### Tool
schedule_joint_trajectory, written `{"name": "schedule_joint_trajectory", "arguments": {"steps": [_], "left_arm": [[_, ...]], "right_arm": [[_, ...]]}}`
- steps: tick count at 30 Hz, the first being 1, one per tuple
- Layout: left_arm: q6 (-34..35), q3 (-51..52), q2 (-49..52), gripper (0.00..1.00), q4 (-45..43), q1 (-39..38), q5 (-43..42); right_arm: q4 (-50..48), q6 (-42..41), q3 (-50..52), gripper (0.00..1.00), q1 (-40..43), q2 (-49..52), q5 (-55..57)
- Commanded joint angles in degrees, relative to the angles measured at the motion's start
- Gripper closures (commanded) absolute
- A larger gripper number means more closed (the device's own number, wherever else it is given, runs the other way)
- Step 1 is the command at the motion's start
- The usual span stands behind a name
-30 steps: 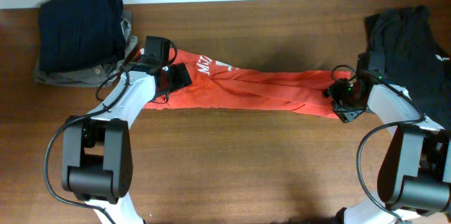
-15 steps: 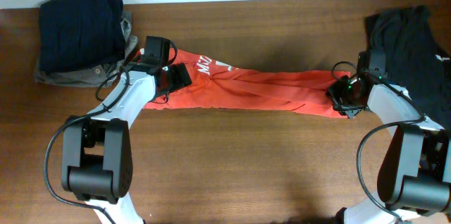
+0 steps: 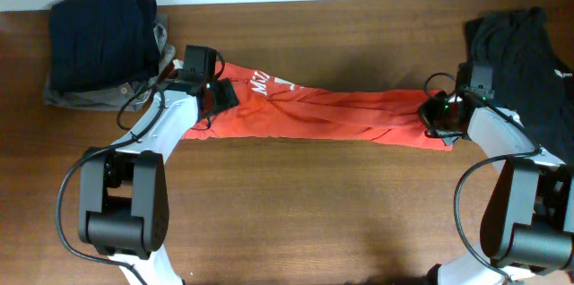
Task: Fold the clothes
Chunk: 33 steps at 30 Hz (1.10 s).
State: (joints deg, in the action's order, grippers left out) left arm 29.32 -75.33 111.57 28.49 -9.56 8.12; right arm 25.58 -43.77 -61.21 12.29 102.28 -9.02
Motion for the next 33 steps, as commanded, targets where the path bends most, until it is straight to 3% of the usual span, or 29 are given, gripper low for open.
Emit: {"name": "schedule_joint_trajectory", "arguments": {"steps": [1,10,12,14,18,22,27,33], "left_arm": [[-0.74,-0.76,0.98,0.04,-2.49,0.26,5.29],[-3.52,-0.76,1.75,0.04,-8.39,0.92,5.46],[-4.24,-0.76,2.03,0.04,-8.81,1.14,5.46],[-4.63,-0.79,2.12,0.03,-8.98,1.40,5.55],[-4.63,-0.79,2.12,0.03,-9.81,1.62,6.36],[-7.34,-0.81,2.10,0.01,-9.86,1.86,6.34],[-12.26,-1.66,0.26,0.01,-9.16,1.86,6.29],[-13.73,-2.99,-8.13,0.01,-9.40,1.84,6.16]], "right_arm": [[-2.36,-0.22,0.15,0.91,0.17,0.22,2.23],[-7.19,-0.17,0.15,0.91,0.15,0.44,4.98],[-7.67,0.50,0.15,0.78,0.17,0.63,5.51],[-8.57,2.10,0.15,0.54,0.15,0.92,5.53],[-9.81,5.25,0.13,0.54,0.15,1.95,7.69],[-9.84,13.73,-0.02,0.39,0.17,2.21,11.93],[-0.72,17.64,-6.69,0.25,1.38,1.53,14.23],[18.56,18.32,-26.91,0.23,3.69,0.39,12.57]]}}
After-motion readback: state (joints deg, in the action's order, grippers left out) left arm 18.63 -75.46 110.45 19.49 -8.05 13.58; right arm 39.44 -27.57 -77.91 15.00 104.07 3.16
